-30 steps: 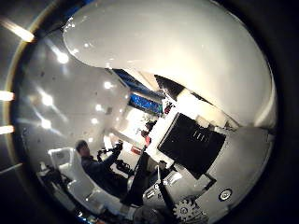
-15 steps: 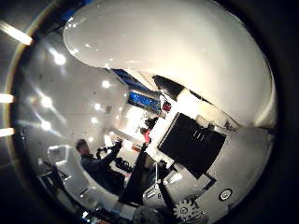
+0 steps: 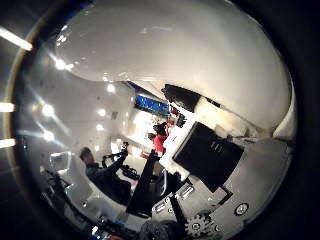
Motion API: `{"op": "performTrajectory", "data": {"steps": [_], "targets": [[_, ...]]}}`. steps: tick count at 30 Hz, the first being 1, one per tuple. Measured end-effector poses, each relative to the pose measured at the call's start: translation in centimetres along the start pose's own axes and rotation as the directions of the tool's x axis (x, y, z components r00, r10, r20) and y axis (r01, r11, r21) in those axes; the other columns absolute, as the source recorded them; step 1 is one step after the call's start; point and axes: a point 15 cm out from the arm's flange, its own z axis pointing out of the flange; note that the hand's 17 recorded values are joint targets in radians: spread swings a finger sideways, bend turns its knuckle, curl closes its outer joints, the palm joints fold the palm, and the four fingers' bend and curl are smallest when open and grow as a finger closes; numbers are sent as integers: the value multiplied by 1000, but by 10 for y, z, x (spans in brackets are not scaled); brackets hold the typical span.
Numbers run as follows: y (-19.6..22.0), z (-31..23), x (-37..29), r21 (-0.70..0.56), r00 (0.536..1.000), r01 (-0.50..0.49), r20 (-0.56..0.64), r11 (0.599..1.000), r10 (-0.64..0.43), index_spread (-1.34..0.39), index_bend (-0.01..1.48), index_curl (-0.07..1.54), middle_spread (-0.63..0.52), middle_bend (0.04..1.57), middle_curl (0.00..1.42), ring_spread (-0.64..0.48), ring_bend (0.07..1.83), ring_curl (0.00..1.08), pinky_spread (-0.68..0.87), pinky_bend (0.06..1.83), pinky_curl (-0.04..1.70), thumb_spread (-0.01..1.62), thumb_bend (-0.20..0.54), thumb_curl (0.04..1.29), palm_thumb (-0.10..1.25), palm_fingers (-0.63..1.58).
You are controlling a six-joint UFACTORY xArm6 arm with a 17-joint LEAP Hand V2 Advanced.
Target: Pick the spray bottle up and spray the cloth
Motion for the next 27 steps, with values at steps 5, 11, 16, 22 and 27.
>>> {"op": "performTrajectory", "data": {"steps": [5, 11, 16, 22, 27], "targets": [[-11, -12, -12, -15, 998, 54, -8, 998, -54, -397, 381, 554, -87, 686, 414, -156, 913, 469, -186, 697, 882, 1081, -23, 370, 677, 56], [-26, -40, -10, -20, 994, 102, -40, 995, -103, -409, 337, 473, -59, 501, 350, -99, 708, 349, 210, 534, 710, 1068, -24, 346, 659, 92], [-42, -82, -3, -4, 988, 127, -87, 992, -127, -408, 266, 430, -56, 399, 328, -86, 619, 302, 335, 454, 604, 1057, -23, 331, 654, 162], [-44, -129, 4, -21, 977, 148, -149, 989, -150, -409, 201, 409, -57, 315, 323, -82, 541, 266, 372, 374, 508, 1056, -23, 323, 656, 237], [-25, -160, 2, -99, 960, 169, -208, 981, -187, -414, 194, 399, -46, 267, 328, -60, 457, 240, 392, 314, 444, 1055, -23, 320, 657, 269]]}}
